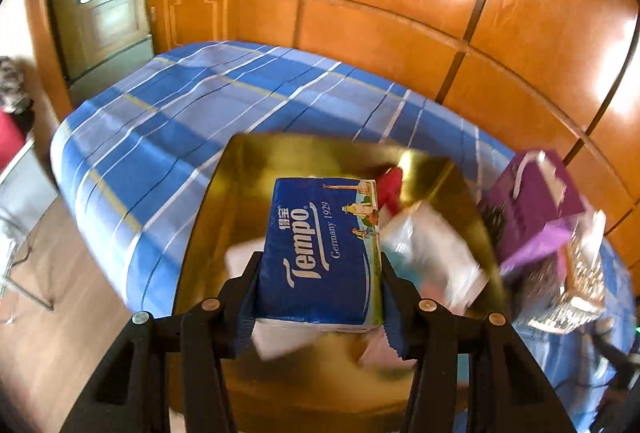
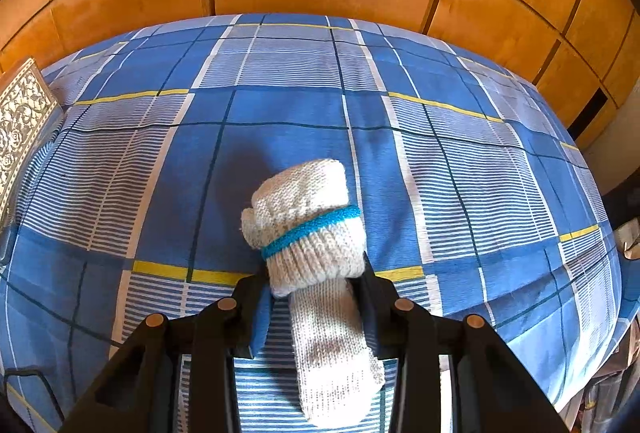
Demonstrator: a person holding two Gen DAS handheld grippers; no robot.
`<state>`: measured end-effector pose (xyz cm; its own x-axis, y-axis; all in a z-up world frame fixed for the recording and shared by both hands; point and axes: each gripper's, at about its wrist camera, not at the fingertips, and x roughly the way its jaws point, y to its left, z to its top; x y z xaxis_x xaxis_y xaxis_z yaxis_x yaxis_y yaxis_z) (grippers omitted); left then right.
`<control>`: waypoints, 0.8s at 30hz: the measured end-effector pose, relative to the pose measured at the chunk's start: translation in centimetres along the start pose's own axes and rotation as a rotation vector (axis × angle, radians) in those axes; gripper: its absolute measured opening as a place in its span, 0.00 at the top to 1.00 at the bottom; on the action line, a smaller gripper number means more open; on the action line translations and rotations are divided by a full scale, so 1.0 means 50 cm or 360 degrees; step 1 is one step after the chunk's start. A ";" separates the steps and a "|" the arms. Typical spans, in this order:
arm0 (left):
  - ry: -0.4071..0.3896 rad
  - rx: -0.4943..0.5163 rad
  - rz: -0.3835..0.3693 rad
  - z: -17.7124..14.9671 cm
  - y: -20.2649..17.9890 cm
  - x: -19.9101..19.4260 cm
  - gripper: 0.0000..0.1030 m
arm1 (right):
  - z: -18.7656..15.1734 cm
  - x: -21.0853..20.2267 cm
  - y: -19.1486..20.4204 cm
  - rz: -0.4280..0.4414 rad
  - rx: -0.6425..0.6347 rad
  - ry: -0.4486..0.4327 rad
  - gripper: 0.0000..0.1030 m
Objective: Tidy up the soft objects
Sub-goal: 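Carry the tissue pack to the gold tray and release it with the left tool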
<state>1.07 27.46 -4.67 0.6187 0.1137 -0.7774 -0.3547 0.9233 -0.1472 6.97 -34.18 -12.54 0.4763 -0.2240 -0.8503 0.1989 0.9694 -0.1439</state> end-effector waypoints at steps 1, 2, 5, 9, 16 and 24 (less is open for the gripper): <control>0.0009 -0.0017 0.0013 -0.020 0.005 -0.001 0.49 | 0.000 0.000 0.001 -0.0006 -0.0003 0.0001 0.65; 0.0016 -0.0036 0.0025 -0.034 0.011 -0.001 0.49 | 0.000 0.000 0.001 -0.0012 -0.0005 0.0003 0.65; 0.0054 -0.0091 0.0057 -0.077 0.024 0.003 0.49 | 0.001 -0.001 0.004 -0.0029 -0.0010 0.0009 0.65; 0.0071 -0.0054 0.0051 -0.095 0.012 0.020 0.49 | 0.003 0.000 0.006 -0.0047 -0.0013 0.0020 0.65; 0.0055 0.0018 0.0029 -0.076 -0.030 0.048 0.31 | 0.002 0.000 0.008 -0.0064 0.0012 0.0020 0.65; -0.0063 0.0052 0.0097 -0.064 -0.032 0.017 0.28 | 0.004 0.001 0.010 -0.0077 0.0032 0.0021 0.65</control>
<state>-0.05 24.92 -7.06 0.6241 0.1839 -0.7594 -0.3699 0.9256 -0.0799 7.27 -33.74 -12.54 0.4545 -0.2693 -0.8491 0.2389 0.9551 -0.1751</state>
